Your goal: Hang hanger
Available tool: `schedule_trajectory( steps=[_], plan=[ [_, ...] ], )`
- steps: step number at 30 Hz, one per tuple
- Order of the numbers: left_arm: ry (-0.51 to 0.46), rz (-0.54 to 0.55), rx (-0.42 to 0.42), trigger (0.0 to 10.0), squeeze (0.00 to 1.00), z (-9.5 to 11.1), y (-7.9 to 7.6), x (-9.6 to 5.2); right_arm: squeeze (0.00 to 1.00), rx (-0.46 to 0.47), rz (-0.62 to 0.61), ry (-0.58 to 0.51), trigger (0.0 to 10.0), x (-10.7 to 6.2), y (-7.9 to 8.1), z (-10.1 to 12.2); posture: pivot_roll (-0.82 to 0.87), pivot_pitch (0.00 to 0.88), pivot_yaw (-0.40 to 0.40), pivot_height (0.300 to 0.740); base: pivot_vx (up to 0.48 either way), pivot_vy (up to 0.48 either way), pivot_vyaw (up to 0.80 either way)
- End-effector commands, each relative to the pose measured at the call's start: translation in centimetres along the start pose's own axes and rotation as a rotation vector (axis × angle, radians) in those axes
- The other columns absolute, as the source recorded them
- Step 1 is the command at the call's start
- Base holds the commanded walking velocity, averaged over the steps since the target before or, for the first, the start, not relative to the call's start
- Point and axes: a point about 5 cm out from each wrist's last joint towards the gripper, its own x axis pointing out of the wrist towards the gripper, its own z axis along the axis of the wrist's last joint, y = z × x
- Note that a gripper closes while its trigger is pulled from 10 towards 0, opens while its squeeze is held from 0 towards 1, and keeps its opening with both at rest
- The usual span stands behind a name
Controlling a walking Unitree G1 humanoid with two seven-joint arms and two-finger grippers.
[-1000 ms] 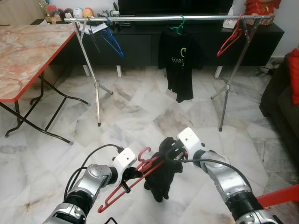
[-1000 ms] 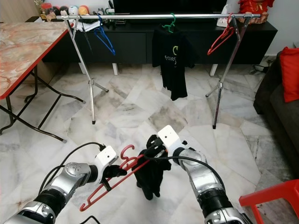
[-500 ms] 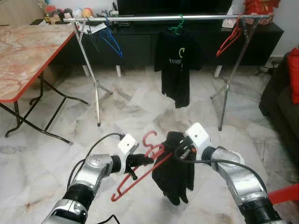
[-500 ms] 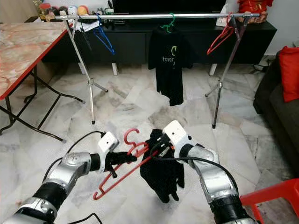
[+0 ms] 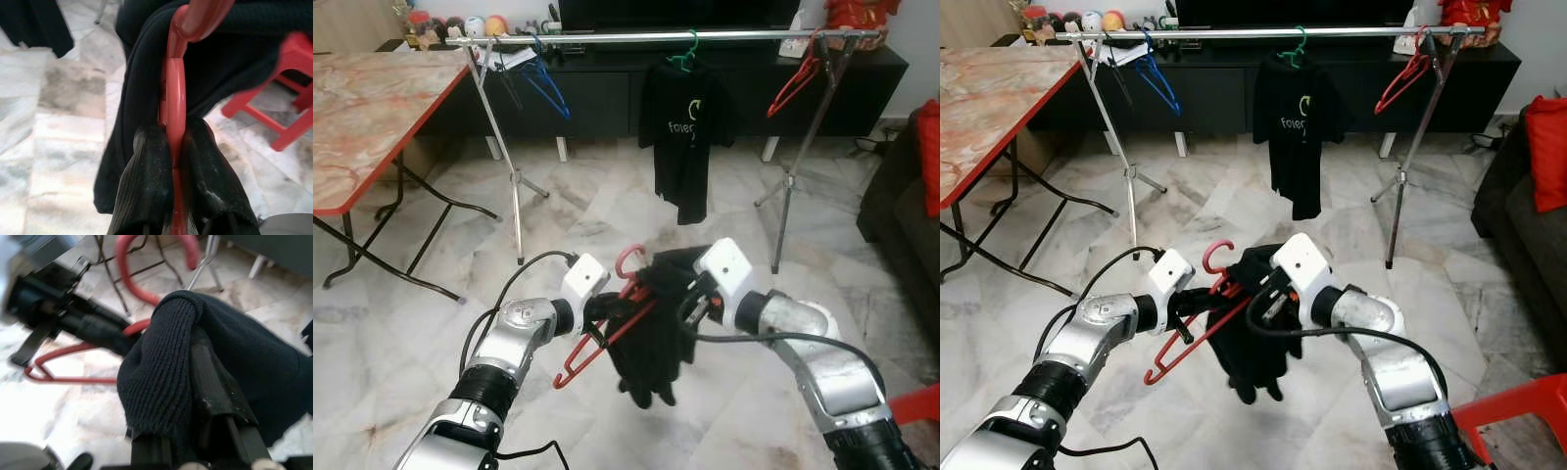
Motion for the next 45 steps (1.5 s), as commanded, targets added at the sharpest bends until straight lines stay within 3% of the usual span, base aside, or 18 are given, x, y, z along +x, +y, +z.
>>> schedule_trajectory(
  steps=[1,6,16,20,29,33,45],
  plan=[
    [-0.018,0.034,0.003,10.0,0.00,0.5,0.7,-0.3,0.00,-0.020,0.060,-0.032,10.0,-0.1,1.0,0.9,-0.06,0.076,0.049,0.740,0.000,0.000,0.00],
    [-0.054,-0.104,-0.028,10.0,0.00,0.9,-0.6,-0.4,0.00,-0.049,0.123,-0.022,10.0,-0.5,1.7,0.8,-0.06,0.083,0.045,0.740,0.000,0.000,0.00],
    [-0.158,-0.121,-0.087,10.0,0.00,2.2,-0.7,-0.4,0.00,-0.070,0.101,0.006,10.0,-0.7,1.3,0.7,-0.07,0.085,0.042,0.740,0.000,0.000,0.00],
    [-0.147,-0.187,-0.095,10.0,0.00,2.0,-1.2,-0.8,0.00,-0.088,0.017,0.025,10.0,-0.7,0.0,0.7,-0.07,0.085,0.046,0.740,0.000,0.000,0.00],
    [-0.142,-0.221,-0.114,10.0,0.00,1.8,-1.4,-1.1,0.00,-0.110,0.017,0.033,10.0,-0.5,-0.1,0.8,-0.07,0.084,0.047,0.740,0.000,0.000,0.00],
    [-0.099,-0.296,-0.117,10.0,0.00,1.4,-2.2,-1.4,0.00,-0.130,-0.051,0.005,10.0,-0.4,-1.3,1.8,-0.07,0.085,0.050,0.740,0.000,0.000,0.00],
    [-0.079,-0.302,-0.119,10.0,0.00,1.1,-2.4,-1.5,0.00,-0.185,0.031,-0.018,10.0,0.2,-0.5,2.9,-0.07,0.081,0.049,0.740,0.000,0.000,0.00]
  ],
)
